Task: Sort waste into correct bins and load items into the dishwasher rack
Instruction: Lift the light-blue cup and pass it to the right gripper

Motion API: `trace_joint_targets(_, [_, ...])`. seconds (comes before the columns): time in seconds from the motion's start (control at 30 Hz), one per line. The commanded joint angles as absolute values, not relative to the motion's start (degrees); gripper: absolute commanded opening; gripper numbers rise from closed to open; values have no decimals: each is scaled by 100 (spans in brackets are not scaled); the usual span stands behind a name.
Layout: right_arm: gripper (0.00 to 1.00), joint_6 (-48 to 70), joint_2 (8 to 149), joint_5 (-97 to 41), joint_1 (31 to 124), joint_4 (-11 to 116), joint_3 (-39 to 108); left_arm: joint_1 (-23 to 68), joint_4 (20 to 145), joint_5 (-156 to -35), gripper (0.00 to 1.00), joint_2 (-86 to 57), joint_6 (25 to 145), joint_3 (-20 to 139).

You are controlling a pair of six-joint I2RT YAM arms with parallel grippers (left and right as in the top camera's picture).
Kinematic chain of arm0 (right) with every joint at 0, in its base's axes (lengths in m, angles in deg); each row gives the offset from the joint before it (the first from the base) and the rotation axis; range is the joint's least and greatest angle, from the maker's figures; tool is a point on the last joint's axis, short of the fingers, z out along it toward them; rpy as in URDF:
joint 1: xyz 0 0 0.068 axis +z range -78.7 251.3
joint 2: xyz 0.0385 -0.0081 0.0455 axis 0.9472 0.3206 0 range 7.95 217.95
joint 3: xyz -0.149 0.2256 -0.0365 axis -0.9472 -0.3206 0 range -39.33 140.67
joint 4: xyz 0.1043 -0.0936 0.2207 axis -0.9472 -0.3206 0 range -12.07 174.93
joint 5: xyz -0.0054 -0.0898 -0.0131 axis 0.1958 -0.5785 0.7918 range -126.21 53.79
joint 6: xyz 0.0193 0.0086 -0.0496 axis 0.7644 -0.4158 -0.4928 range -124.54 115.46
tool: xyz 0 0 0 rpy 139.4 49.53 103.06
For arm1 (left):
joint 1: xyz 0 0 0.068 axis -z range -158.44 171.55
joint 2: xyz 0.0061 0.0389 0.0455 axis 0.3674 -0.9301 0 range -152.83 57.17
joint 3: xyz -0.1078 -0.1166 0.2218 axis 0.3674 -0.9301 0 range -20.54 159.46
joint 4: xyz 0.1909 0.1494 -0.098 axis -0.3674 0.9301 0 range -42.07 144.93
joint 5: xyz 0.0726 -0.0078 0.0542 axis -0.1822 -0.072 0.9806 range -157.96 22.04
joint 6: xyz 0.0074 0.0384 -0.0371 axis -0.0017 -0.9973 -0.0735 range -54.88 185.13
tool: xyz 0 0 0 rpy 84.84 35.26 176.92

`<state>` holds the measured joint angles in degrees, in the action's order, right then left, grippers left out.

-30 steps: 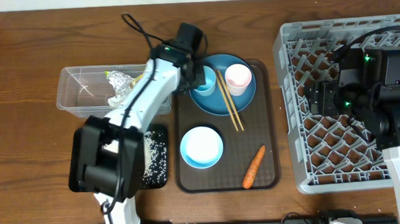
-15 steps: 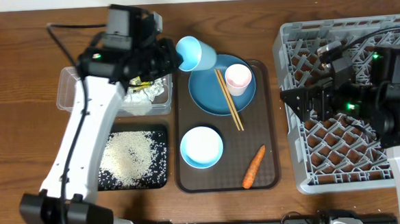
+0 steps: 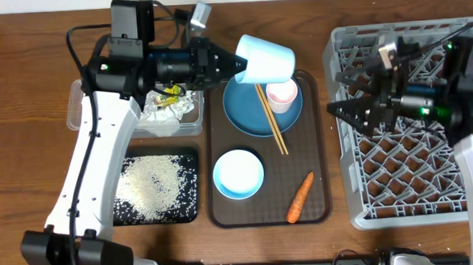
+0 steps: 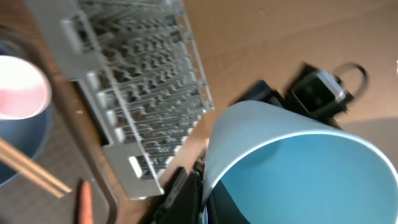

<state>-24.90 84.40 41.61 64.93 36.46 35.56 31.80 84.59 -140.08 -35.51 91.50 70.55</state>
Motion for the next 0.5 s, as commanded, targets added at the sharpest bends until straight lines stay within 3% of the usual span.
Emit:
trace_joint_targets(0.0, [90, -2477, 8706, 5313, 6539, 4031, 3639, 3328, 8320, -14373, 6, -3575, 9209, 7033])
trace_joint_targets(0.17, [89, -2455, 8923, 5309, 6897, 4514, 3639, 3573, 8247, -13857, 6, -3575, 9224, 7033])
trace_joint_targets(0.47, [86, -1373, 8966, 4819, 7430, 5889, 3639, 3822, 8118, -13689, 7, -3575, 9222, 7033])
